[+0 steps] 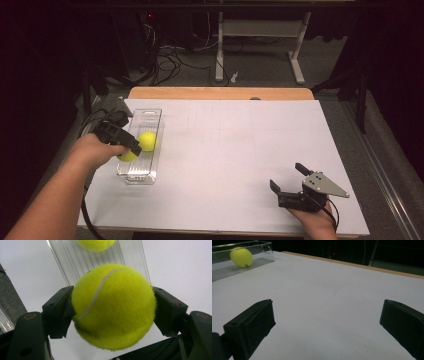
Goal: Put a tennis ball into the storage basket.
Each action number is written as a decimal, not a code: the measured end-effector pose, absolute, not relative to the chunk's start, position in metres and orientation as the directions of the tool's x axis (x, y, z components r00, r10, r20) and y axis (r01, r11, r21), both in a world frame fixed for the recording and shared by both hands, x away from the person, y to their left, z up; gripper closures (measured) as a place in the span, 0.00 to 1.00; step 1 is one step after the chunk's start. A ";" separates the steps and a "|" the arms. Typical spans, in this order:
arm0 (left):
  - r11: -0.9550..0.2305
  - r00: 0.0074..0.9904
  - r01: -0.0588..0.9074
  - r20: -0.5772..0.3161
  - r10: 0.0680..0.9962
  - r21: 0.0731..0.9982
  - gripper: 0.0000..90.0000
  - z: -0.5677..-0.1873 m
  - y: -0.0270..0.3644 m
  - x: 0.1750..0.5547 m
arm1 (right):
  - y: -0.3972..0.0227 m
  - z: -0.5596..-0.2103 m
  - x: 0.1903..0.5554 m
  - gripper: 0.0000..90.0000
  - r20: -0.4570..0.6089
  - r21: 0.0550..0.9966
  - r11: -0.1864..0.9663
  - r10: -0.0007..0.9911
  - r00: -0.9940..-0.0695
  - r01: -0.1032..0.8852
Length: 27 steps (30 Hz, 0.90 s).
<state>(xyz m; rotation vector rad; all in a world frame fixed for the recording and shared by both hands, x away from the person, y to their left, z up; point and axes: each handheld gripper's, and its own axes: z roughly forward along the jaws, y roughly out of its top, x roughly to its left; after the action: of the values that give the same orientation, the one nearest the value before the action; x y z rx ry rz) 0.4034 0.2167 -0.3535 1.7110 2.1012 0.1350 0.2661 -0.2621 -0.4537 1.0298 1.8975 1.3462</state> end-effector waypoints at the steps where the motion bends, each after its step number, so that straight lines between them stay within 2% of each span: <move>1: 0.235 -0.152 0.914 -0.258 0.954 0.331 0.30 -0.355 0.215 0.405 | -0.262 -0.454 0.266 0.00 -0.029 0.949 0.190 0.849 -0.528 0.253; 9: 0.217 -0.155 0.923 -0.209 0.966 0.319 0.30 -0.368 0.205 0.411 | -0.263 -0.454 0.266 0.00 -0.031 0.949 0.193 0.846 -0.532 0.251; 27: 0.200 -0.156 0.935 -0.168 0.973 0.292 0.29 -0.388 0.198 0.415 | -0.259 -0.455 0.266 0.00 -0.049 0.945 0.216 0.837 -0.545 0.247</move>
<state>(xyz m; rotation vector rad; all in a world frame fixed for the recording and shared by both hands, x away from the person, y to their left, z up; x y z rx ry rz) 0.4149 0.1976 -0.3876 1.7986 2.1649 0.1704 0.2660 -0.2592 -0.4546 0.9991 1.9216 1.3334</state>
